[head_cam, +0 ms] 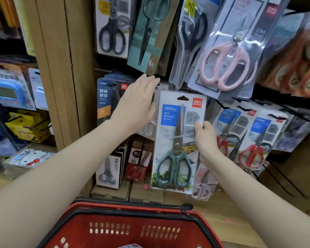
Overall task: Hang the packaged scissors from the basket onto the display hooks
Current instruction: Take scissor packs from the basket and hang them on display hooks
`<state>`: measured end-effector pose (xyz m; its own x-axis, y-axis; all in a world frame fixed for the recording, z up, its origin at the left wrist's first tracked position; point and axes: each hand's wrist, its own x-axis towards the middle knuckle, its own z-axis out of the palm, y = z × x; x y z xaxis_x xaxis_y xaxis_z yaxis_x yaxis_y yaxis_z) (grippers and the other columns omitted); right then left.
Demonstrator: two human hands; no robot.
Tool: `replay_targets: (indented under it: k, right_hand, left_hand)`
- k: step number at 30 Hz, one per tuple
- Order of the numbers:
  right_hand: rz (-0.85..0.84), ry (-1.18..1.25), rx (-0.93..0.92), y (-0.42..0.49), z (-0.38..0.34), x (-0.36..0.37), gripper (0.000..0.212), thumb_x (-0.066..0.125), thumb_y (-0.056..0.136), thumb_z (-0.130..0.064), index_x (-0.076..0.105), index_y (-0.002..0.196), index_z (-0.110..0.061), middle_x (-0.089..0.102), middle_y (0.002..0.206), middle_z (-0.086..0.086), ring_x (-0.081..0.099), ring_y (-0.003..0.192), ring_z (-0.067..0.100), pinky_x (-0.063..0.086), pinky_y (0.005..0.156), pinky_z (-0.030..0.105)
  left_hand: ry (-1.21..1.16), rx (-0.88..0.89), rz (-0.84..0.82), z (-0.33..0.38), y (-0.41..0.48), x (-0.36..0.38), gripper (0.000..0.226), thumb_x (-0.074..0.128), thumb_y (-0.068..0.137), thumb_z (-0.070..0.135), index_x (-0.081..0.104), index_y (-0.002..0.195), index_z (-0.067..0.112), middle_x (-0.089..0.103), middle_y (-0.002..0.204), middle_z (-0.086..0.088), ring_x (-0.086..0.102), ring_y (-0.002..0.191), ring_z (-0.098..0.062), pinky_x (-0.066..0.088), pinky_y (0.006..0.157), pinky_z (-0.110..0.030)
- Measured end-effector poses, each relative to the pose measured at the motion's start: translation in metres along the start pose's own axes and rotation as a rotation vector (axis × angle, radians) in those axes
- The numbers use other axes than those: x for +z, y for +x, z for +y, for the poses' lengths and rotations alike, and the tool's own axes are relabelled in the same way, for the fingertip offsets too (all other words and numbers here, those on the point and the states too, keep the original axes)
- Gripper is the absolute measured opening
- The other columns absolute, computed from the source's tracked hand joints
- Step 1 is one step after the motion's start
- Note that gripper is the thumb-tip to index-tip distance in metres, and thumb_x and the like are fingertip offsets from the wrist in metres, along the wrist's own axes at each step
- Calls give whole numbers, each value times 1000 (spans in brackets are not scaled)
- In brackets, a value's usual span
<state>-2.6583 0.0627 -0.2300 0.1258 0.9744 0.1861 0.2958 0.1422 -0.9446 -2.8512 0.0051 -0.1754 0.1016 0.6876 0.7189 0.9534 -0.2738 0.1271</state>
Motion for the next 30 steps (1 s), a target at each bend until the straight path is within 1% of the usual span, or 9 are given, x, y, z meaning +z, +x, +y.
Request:
replay_targets:
  k: [3, 6, 8, 11, 18, 20, 22, 25, 30]
  right_hand:
    - [15, -8, 16, 4, 7, -6, 23, 36, 100, -26, 46, 85, -12, 53, 91, 16, 53, 84, 31, 48, 83, 48]
    - [38, 22, 61, 19, 7, -3, 24, 36, 101, -24, 45, 83, -12, 47, 84, 8, 47, 79, 25, 43, 77, 42]
    - [45, 17, 70, 31, 5, 4, 23, 36, 102, -24, 51, 102, -7, 52, 91, 8, 50, 84, 23, 45, 83, 42]
    - [61, 11, 125, 48, 1, 16, 38, 38, 102, -25, 42, 135, -8, 54, 112, 9, 54, 100, 27, 46, 97, 45]
    - [35, 11, 206, 90, -5, 33, 38, 38, 102, -20, 44, 135, -4, 53, 116, 9, 52, 101, 24, 42, 90, 34]
    - [30, 20, 212, 93, -3, 36, 41, 39, 102, -22, 41, 138, -3, 53, 129, 13, 52, 113, 28, 41, 98, 36]
    - [18, 41, 203, 94, 0, 37, 42, 40, 101, -25, 42, 138, -5, 53, 133, 13, 52, 109, 26, 42, 101, 38]
    - [5, 40, 188, 93, 5, 36, 44, 41, 101, -30, 42, 138, -8, 55, 128, 12, 55, 112, 27, 44, 101, 41]
    - [-5, 13, 163, 81, 10, 32, 42, 38, 101, -33, 48, 133, -8, 58, 112, 10, 55, 97, 24, 45, 83, 35]
  left_hand:
    - [42, 53, 39, -3, -6, 4, 59, 57, 86, 5, 37, 141, 0, 41, 145, -17, 31, 139, -31, 22, 113, -37]
    - [59, 73, 58, -2, -11, 6, 59, 58, 85, 5, 38, 140, -1, 42, 144, -18, 34, 137, -32, 25, 111, -38]
    - [62, 76, 65, 0, -12, 7, 58, 58, 85, 5, 39, 140, -2, 42, 143, -19, 35, 137, -33, 27, 110, -39]
    - [80, 92, 70, -1, -12, 7, 58, 58, 84, 6, 40, 139, -3, 43, 142, -21, 36, 136, -35, 29, 109, -40]
    - [116, 138, 55, -7, -15, 5, 60, 49, 83, 15, 39, 139, -6, 42, 143, -21, 35, 136, -35, 27, 111, -39]
    - [129, 154, 55, -8, -16, 5, 60, 45, 84, 16, 38, 139, -6, 40, 144, -23, 34, 137, -36, 26, 112, -40]
    - [134, 159, 59, -8, -16, 6, 60, 43, 85, 17, 36, 140, -6, 39, 144, -23, 33, 137, -36, 27, 112, -41]
    - [127, 141, 52, -6, -17, 7, 60, 40, 86, 19, 34, 141, -5, 38, 146, -22, 31, 139, -35, 28, 113, -43]
    - [125, 108, 56, -4, -18, 9, 61, 44, 86, 20, 33, 142, -4, 35, 148, -21, 28, 140, -34, 22, 113, -38]
